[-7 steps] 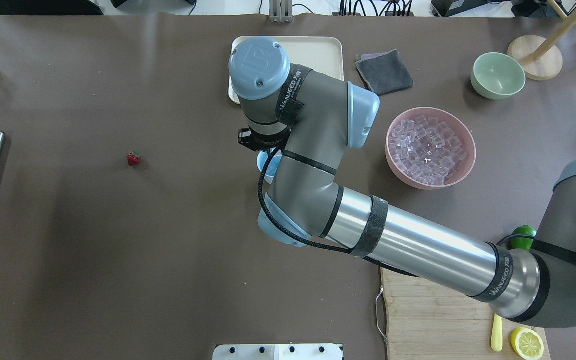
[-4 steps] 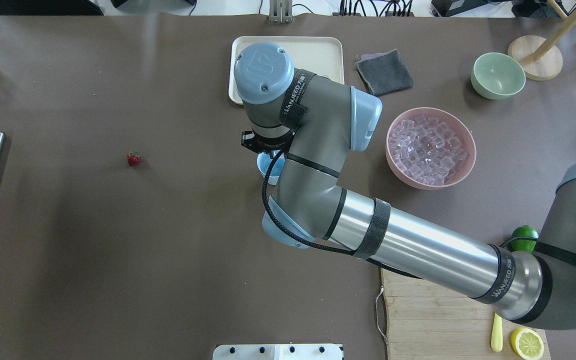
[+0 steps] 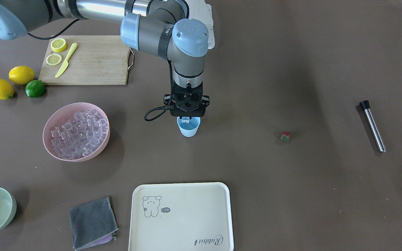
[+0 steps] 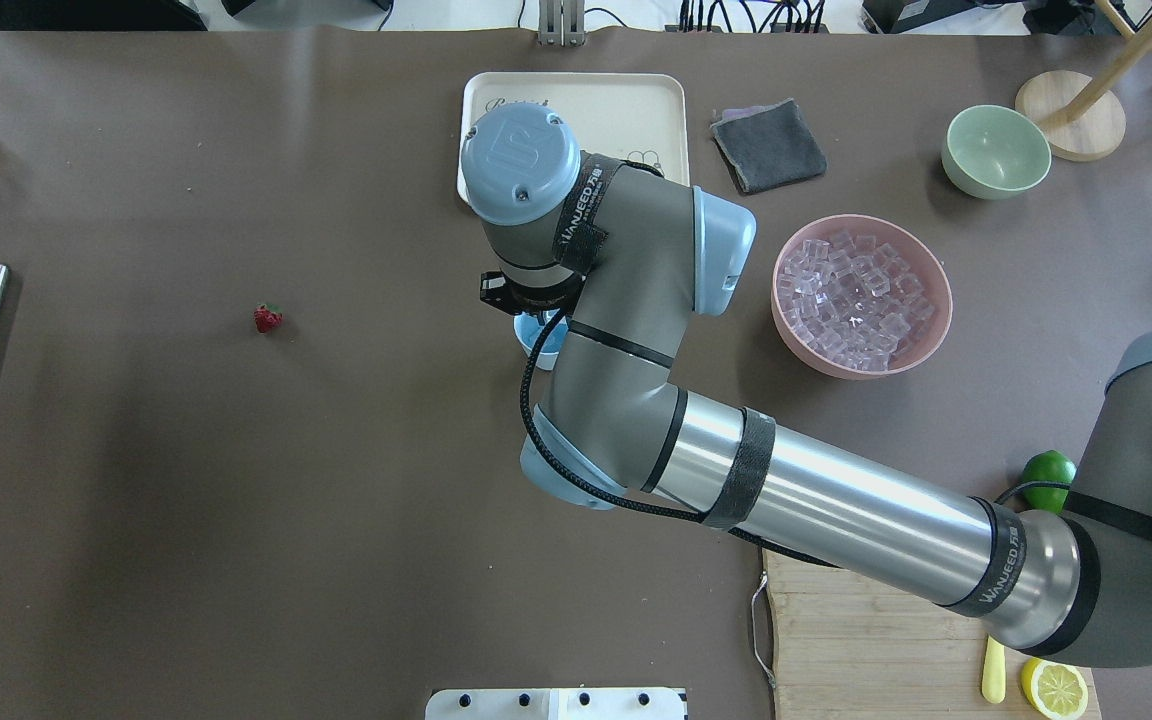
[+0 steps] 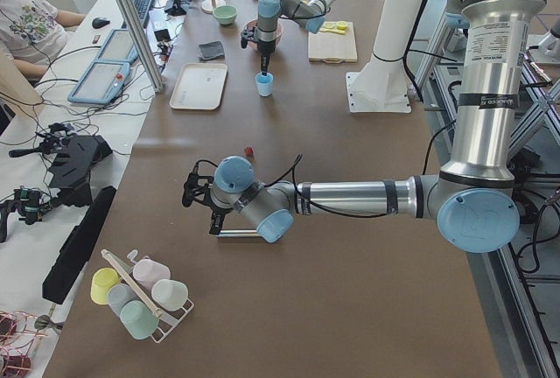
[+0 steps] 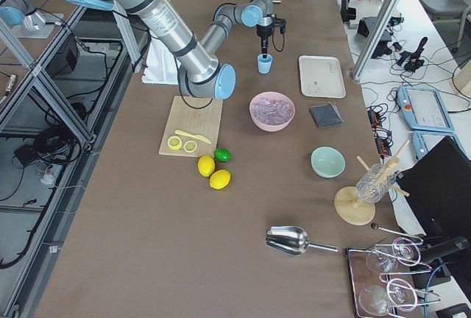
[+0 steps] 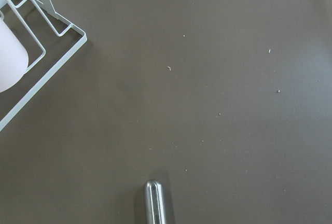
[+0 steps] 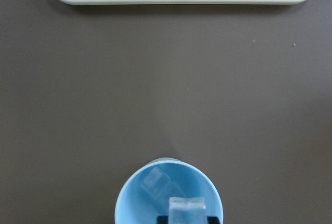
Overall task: Mash ice and strawberries in cup
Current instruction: 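Lower the cube into the light-blue cup and open the right gripper, then withdraw the right arm from the cup while the left arm reaches toward the strawberry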
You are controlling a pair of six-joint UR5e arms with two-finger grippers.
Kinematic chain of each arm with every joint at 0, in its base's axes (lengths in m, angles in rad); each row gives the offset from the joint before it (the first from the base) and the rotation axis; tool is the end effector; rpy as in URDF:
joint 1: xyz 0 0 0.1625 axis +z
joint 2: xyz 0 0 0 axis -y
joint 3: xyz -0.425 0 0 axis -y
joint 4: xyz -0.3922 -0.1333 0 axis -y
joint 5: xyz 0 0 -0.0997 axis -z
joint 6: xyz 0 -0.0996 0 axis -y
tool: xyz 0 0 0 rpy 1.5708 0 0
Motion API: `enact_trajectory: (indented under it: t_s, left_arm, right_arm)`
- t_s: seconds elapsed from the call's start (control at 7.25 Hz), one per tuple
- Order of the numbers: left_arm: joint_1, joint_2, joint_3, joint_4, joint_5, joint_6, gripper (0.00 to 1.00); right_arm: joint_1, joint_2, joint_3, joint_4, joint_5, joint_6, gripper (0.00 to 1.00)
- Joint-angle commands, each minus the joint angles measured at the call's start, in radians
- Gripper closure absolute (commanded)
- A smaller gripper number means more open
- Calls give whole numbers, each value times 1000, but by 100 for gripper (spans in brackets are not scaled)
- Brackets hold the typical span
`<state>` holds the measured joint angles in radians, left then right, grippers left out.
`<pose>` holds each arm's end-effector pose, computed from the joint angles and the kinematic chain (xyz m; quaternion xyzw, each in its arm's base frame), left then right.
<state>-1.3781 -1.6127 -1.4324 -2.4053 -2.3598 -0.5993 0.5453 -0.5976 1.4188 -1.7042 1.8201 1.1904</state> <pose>0.0399 -0.5314 0.6097 0.1689 0.4592 -0.0381 0.8713 -0.5907 -0.4855 0.1258 0.0446 -0.3516 0.0352 0.9344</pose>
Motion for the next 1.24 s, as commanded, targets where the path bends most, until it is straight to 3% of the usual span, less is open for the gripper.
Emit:
enact_trajectory:
  t_s: [0.0, 0.14, 0.41, 0.69, 1.1]
  left_arm:
    - [1, -1, 0, -2, -6, -5, 3]
    - [2, -6, 1, -3, -3, -19, 3]
    - [14, -12, -2, -2, -10, -20, 3]
    - [68, -30, -57, 2, -4, -39, 2]
    - [181, -130, -54, 9, 7, -48, 3]
  right_arm:
    - [-7, 2, -3, 9, -5, 1, 16]
    - [-7, 4, -3, 9, -19, 9, 3]
    - [46, -7, 14, 9, 8, -9, 2]
    - [199, -158, 95, 8, 150, -181, 2]
    - [477, -423, 242, 0, 322, -504, 2]
